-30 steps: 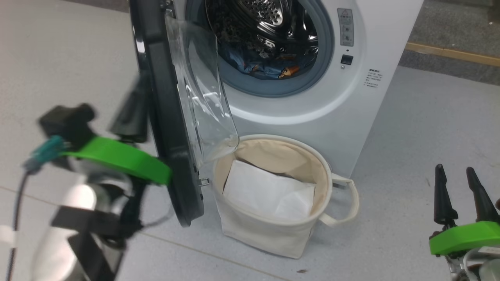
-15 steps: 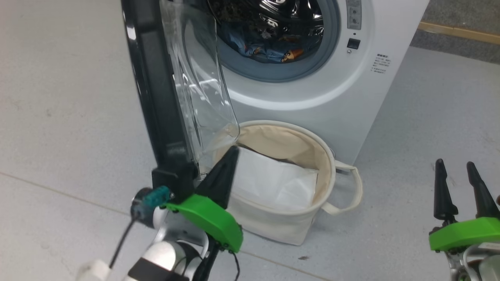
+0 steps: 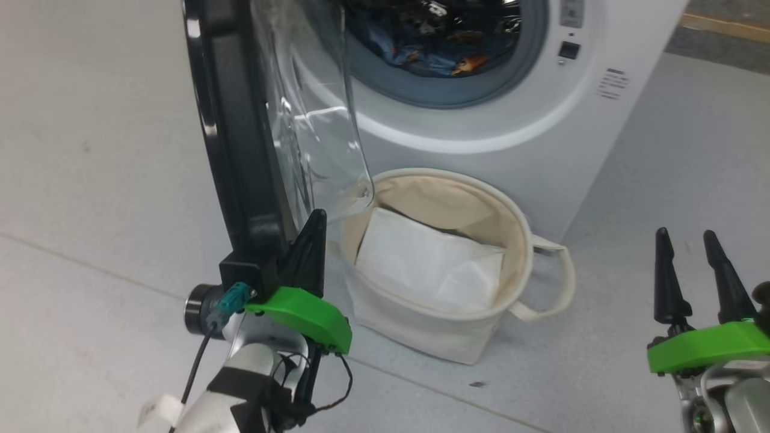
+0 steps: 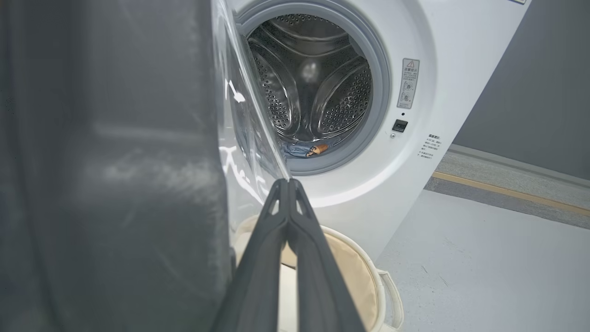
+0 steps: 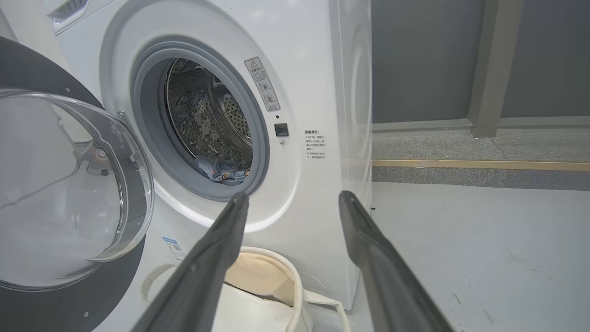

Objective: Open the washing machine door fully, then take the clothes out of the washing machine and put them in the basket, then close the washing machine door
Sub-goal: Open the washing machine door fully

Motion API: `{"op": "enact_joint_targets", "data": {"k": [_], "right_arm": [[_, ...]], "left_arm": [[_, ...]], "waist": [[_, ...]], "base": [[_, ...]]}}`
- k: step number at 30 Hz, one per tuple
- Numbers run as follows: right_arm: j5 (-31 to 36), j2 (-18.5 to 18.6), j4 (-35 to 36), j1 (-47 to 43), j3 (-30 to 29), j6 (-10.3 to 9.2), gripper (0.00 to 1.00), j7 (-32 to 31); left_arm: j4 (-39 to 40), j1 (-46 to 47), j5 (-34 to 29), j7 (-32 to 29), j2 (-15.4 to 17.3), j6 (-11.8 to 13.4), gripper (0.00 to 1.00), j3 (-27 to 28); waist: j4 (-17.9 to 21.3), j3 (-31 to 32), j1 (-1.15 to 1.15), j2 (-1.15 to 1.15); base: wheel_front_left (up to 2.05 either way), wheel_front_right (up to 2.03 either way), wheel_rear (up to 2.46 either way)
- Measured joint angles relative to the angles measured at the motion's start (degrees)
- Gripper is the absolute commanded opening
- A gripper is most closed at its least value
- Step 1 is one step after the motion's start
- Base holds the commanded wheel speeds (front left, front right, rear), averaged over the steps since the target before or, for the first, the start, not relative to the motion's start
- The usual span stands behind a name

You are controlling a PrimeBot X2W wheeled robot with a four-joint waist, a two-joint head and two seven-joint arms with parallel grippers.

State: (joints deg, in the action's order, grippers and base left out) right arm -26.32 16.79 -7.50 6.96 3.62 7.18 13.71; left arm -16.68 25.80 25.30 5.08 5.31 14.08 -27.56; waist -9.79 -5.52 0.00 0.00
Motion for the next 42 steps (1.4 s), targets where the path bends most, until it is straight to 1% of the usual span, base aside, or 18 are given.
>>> {"op": "enact_joint_targets", "data": {"k": [5, 11, 15, 17, 20, 23, 25, 27, 29, 35, 40, 42], "right_arm": [[-0.2, 0.0, 1.0, 0.1, 1.1, 0.0, 1.0, 0.2], [-0.4, 0.5, 2.4, 1.5, 1.7, 0.0, 1.0, 0.5], [-0.4, 1.9, 3.5, 3.4, 2.3, 0.0, 1.0, 0.5], [-0.4, 2.5, 4.3, 4.2, 2.4, 0.0, 1.0, 0.4], [-0.4, 4.0, 5.5, 5.1, 2.4, 0.0, 1.0, -1.0], [-0.4, 5.1, 6.9, 7.3, 4.2, 0.0, 1.0, -2.7], [-0.3, 5.6, 7.3, 10.0, 6.2, 0.0, 1.0, -3.9], [-0.3, 6.3, 7.6, 12.6, 7.9, 0.0, 1.0, -4.6], [-0.5, 7.6, 8.3, 14.4, 8.3, 0.0, 1.0, -4.7], [-2.9, 12.5, 10.9, 14.8, 6.9, 0.0, 1.0, -5.0], [-5.0, 15.7, 13.6, 13.2, 5.3, 0.0, 1.0, -5.0], [-5.6, 16.7, 14.5, 12.4, 4.6, 0.0, 1.0, -5.0]], "left_arm": [[-2.4, 0.7, 0.0, 2.8, -0.6, 0.0, 0.0, 0.7], [-4.9, 3.8, 0.6, 4.5, -0.5, 0.1, 0.0, 3.0], [-6.0, 7.0, 1.8, 5.7, -0.9, -0.2, 0.0, 3.7], [-7.3, 8.3, 2.2, 6.2, -1.4, -1.0, 0.0, 3.7], [-9.5, 10.6, 3.0, 7.3, -2.4, -2.0, 0.0, 3.7], [-11.0, 12.5, 4.1, 8.6, -3.1, -2.0, 0.0, 5.1], [-11.8, 13.3, 4.5, 8.9, -3.2, -1.8, 0.0, 7.1], [-11.9, 13.5, 4.6, 9.2, -3.2, -1.0, 0.0, 9.2], [-11.9, 13.6, 4.6, 9.2, -3.1, -0.7, 0.0, 10.6], [-9.2, 15.3, 3.7, 9.2, -4.0, 0.7, 0.0, 12.8], [-7.6, 16.4, 4.3, 9.7, -4.2, 2.7, 0.0, 13.6], [-7.0, 16.9, 5.1, 9.7, -4.2, 3.9, 0.0, 13.9]], "waist": [[-2.8, -0.7, 0.0, 0.0], [-7.7, -2.1, 0.0, 0.0], [-11.6, -4.1, 0.0, 0.0], [-13.7, -5.2, 0.0, 0.0], [-17.2, -7.0, 0.0, 0.0], [-19.8, -9.7, 0.0, 0.0], [-20.8, -11.8, 0.0, 0.0], [-21.5, -13.8, 0.0, 0.0], [-22.1, -15.7, 0.0, 0.0], [-22.8, -20.4, 0.01, 0.0], [-22.9, -23.3, 0.01, 0.0], [-22.8, -24.3, 0.01, 0.0]], "base": [[0.0, 0.0, 0.0], [0.0, 0.0, 0.0], [0.0, 0.0, 0.0], [0.0, 0.0, 0.0], [0.0, 0.0, 0.0], [0.0, 0.0, 0.0], [-0.01, -0.01, -0.01], [-0.21, -0.21, -0.21], [-0.3, -0.3, -0.3], [-0.27, -0.27, -0.27], [-0.18, -0.18, -0.18], [-0.07, -0.07, -0.07]]}}
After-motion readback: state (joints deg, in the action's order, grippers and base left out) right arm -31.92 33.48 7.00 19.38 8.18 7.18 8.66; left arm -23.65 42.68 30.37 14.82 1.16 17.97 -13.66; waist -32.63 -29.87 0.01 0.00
